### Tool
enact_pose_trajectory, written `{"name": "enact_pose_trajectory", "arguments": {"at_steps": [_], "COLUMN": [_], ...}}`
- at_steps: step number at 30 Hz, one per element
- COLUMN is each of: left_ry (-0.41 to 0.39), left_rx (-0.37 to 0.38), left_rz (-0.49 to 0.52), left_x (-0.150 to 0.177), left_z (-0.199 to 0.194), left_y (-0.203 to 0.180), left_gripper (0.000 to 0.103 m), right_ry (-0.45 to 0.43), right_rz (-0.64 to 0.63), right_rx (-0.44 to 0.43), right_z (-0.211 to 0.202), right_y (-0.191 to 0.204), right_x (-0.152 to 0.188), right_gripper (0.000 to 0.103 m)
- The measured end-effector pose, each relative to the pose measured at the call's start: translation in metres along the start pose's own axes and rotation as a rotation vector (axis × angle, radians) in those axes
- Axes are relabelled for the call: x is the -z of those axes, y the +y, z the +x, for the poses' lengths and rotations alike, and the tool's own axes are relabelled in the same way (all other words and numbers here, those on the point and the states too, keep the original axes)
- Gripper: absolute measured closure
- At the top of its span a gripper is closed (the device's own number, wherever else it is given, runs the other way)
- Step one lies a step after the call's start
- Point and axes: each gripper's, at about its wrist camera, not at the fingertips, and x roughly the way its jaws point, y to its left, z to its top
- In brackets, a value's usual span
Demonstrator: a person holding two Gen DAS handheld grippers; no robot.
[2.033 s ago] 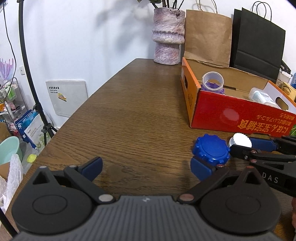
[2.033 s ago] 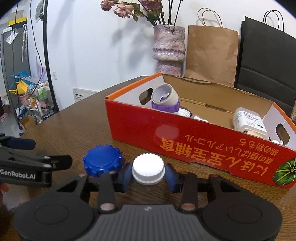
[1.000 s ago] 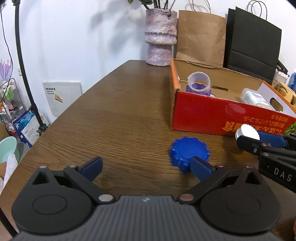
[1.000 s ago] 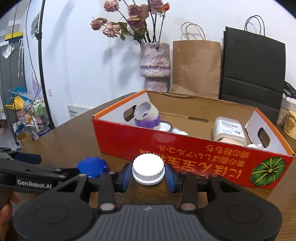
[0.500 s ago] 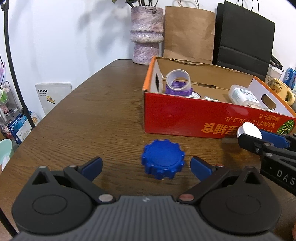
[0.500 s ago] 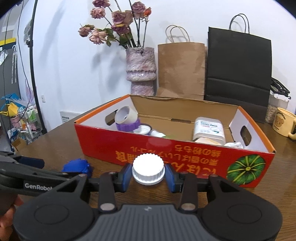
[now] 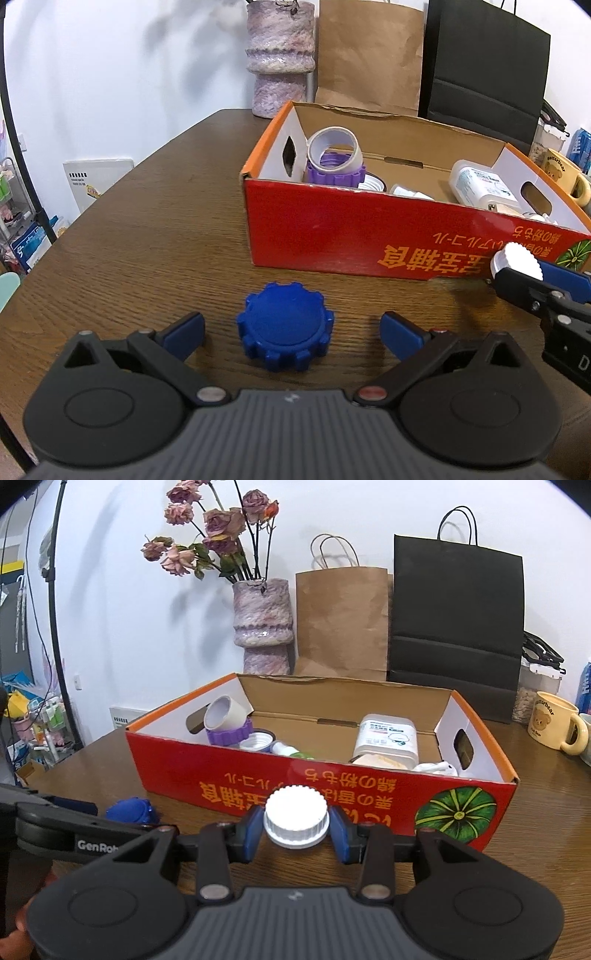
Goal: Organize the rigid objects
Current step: 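Grasp the blue ridged cap with the left tool while the right tool holds the white cap, then carry the blue cap and white cap over the cardboard box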
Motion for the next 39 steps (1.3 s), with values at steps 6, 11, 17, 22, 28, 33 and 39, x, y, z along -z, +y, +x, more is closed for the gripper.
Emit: {"name": "enact_pose_trajectory", "arguments": {"at_steps": [6, 11, 17, 22, 28, 33, 39], "left_ry": [-0.003, -0.017, -0.030, -0.038, -0.045, -0.047, -0.055], "left_rx": [0.011, 0.027, 0.019, 0.011, -0.001, -0.005, -0.010], "left_rz": [-0.004, -0.007, -0.004, -0.008, -0.007, -0.006, -0.005], "left_x": [-0.001, 0.001, 0.001, 0.000, 0.001, 0.001, 0.001], "left_z": [0.002, 0.000, -0.003, -0.004, -0.005, -0.006, -0.009], "left_y": [-0.002, -0.002, -0.003, -0.001, 0.000, 0.000, 0.000], "left_gripper": [0.002, 0.009, 0.024, 0.036, 0.047, 0.048, 0.048], "right_ry": [-0.002, -0.005, -0.005, -0.005, -0.009, -0.018, -0.025], "right_rz": [0.001, 0.000, 0.000, -0.001, -0.004, -0.005, -0.003], "right_rx": [0.004, 0.008, 0.009, 0.011, 0.012, 0.014, 0.012], "right_z": [-0.001, -0.002, -0.002, -0.002, -0.003, -0.005, -0.008], "right_y": [-0.003, -0.002, -0.003, -0.003, -0.003, -0.001, -0.001], "right_x": [0.000, 0.001, 0.001, 0.002, 0.003, 0.003, 0.002], "right_gripper": [0.065, 0.065, 0.065, 0.065, 0.065, 0.065, 0.065]}}
